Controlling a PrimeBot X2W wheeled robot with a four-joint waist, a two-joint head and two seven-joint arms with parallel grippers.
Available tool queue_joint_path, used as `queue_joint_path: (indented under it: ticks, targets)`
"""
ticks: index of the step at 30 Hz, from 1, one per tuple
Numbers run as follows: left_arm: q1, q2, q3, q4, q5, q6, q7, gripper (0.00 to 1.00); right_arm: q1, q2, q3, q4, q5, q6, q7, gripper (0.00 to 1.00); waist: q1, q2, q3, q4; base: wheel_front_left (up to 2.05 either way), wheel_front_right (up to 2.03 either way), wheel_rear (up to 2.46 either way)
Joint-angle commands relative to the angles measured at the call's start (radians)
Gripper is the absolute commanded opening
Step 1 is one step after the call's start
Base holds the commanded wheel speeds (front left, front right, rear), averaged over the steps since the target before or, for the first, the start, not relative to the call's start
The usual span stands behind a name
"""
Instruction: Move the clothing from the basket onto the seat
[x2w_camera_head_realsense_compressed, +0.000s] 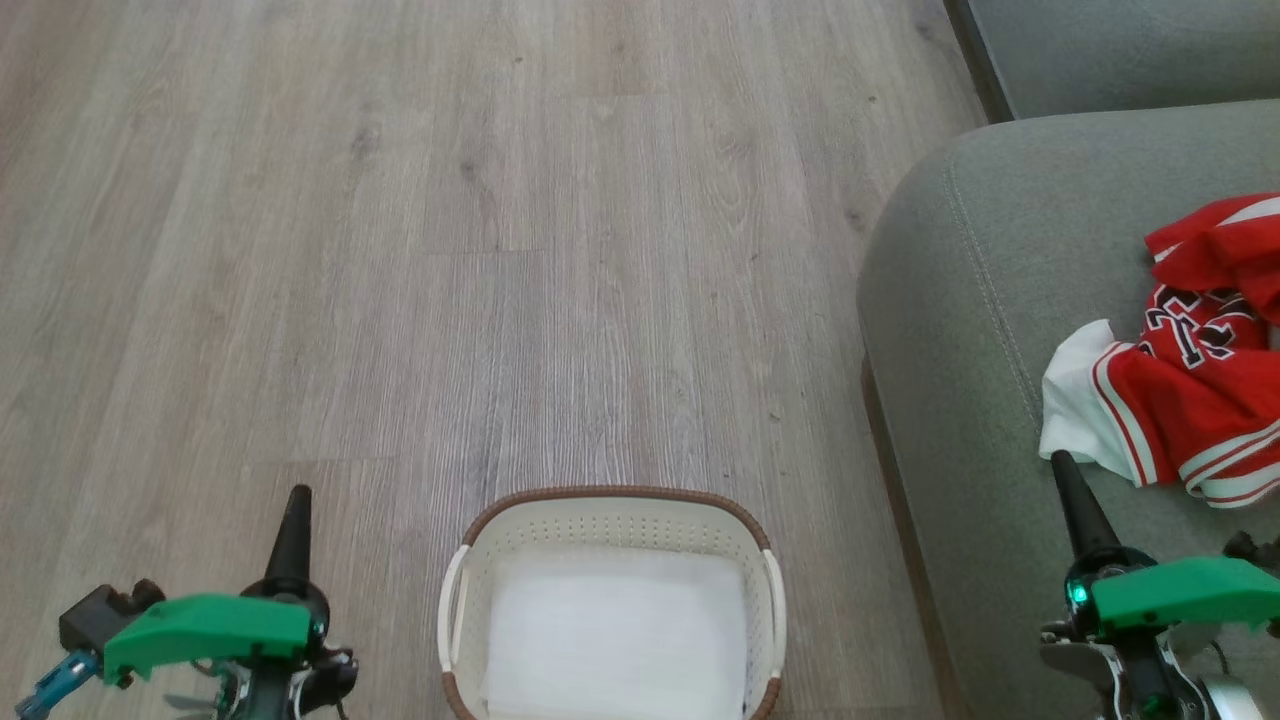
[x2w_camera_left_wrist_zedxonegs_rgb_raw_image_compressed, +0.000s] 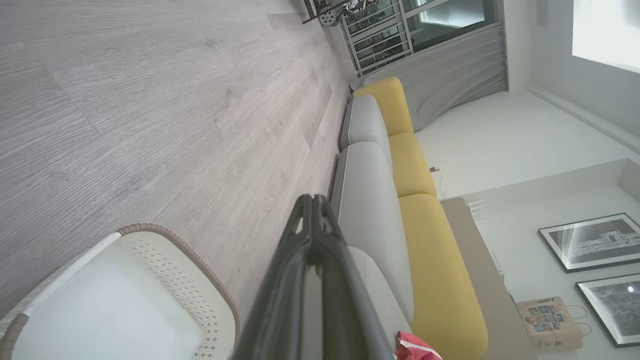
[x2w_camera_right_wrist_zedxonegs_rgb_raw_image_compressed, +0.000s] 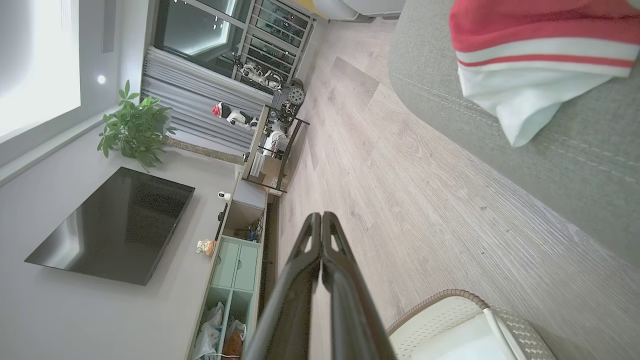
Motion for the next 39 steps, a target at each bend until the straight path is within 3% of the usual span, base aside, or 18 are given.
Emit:
queue_joint_path:
  ticks: [1,34,39]
  targets:
    - [-0.053,0.004,0.034,-0.037,-0.035,-0.010,0.011,0.00,-0.060,0.002,0.004,-0.028,0.031,0.000,0.010,0.00,0.0000,0.0000,0.000,0.001,0.00,0.00,0.00]
    - [-0.088,0.003,0.102,-0.045,-0.389,-0.050,0.103,0.00,-0.109,0.062,-0.067,0.014,0.325,0.000,0.106,0.00,0.0000,0.0000,0.004,0.010,0.00,0.00,0.00]
    - [-0.089,0.003,0.103,-0.045,-0.395,-0.051,0.105,0.00,-0.110,0.064,-0.070,0.015,0.329,0.000,0.108,0.00,0.0000,0.0000,0.004,0.010,0.00,0.00,0.00]
